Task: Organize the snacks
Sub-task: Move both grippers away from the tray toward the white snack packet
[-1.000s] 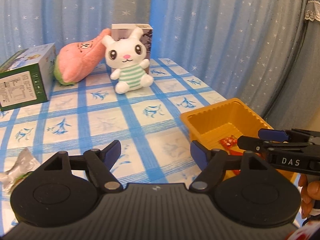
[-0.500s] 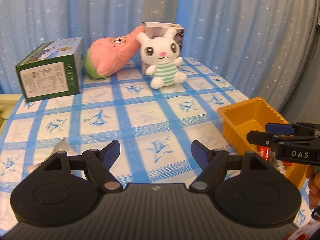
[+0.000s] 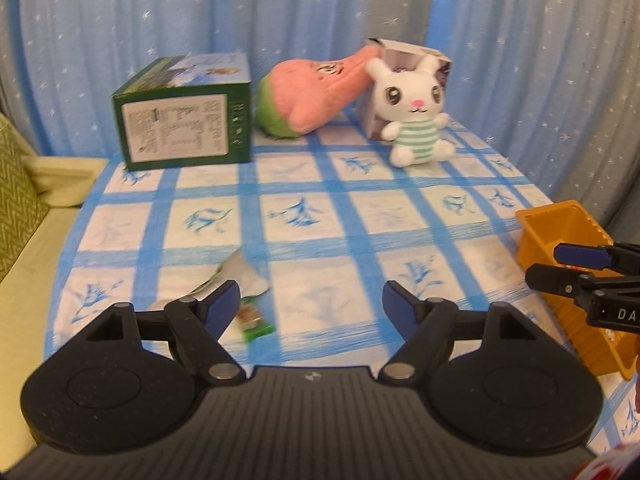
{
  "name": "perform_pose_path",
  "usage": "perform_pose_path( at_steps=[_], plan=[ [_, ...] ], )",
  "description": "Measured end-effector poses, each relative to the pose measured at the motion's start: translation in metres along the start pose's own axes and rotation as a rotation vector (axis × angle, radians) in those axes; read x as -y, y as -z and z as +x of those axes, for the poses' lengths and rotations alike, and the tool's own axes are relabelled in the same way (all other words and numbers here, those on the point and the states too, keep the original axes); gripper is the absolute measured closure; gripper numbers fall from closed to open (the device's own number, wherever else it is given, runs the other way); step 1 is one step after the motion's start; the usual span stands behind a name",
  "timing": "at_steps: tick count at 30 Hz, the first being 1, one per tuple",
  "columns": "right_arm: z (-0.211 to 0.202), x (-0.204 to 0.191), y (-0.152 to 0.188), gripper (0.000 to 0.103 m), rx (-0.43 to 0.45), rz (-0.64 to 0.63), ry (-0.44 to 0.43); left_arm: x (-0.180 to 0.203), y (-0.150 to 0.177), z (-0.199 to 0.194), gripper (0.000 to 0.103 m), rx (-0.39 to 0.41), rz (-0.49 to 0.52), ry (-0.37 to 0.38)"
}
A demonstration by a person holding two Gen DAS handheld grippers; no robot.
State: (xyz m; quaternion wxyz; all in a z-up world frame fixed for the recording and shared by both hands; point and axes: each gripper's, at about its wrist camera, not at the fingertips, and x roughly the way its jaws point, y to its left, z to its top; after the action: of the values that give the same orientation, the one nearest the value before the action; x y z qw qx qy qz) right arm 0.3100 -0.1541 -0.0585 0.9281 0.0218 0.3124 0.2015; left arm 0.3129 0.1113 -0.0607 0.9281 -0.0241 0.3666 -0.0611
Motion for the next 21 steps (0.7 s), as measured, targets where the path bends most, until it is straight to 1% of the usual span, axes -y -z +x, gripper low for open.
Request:
perform_pose_path(
  at_steps=[8, 13, 16, 21],
  plan=[
    [0.023, -0.025, -0.003, 0.038, -0.021, -0.063, -0.048, -0.031, 0.009, 0.0, 0.027, -0.023, 0.021, -0.065],
    [0.042, -0.037, -0.006, 0.038, -0.033, -0.087, -0.075, -0.048, 0.015, 0.008, 0.027, -0.057, 0.059, -0.099],
    [0.057, -0.04, -0.007, 0.038, -0.055, -0.085, -0.094, -0.054, 0.018, 0.016, 0.028, -0.077, 0.093, -0.111],
    [0.08, -0.043, -0.004, 0.038, -0.105, -0.07, -0.132, -0.064, 0.02, 0.03, 0.034, -0.085, 0.14, -0.13]
  ],
)
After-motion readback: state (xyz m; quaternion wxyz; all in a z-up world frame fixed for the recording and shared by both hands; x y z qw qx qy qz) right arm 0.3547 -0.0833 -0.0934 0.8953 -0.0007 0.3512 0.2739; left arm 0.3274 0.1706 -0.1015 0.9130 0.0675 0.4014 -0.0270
